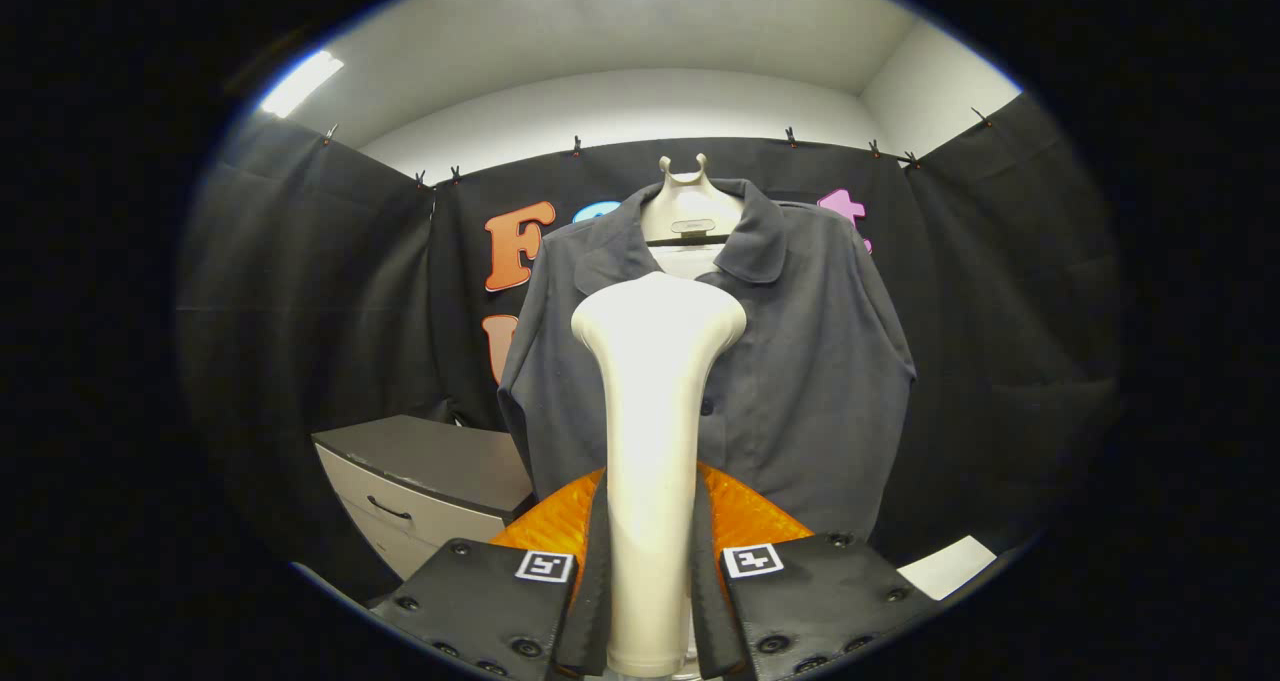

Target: Iron the clothes twice with a garment steamer, once on the left side and once on the right side.

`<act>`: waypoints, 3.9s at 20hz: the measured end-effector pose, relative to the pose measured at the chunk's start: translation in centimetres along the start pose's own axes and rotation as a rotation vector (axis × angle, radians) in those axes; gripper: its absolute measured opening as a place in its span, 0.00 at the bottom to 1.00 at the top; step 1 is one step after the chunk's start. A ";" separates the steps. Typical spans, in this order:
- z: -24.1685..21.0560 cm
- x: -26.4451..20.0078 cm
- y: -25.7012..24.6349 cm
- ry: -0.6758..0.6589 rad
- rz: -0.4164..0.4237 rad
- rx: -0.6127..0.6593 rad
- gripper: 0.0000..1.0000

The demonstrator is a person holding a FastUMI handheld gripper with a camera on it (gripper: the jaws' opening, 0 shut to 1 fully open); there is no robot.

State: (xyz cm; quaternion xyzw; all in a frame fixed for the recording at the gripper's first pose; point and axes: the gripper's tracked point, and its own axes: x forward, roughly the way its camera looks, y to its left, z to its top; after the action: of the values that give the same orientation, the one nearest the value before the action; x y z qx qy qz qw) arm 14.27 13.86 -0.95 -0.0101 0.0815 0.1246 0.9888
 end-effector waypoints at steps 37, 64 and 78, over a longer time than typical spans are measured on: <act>-2.7 10.1 3.5 0.060 -0.058 0.025 0.41; -16.1 7.6 4.4 0.249 -0.087 0.059 0.41; -26.2 6.0 3.0 0.410 -0.115 0.073 0.41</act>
State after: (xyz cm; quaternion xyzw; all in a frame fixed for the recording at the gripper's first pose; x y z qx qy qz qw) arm 15.11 17.21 -27.82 -0.0038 0.2846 0.0603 0.9567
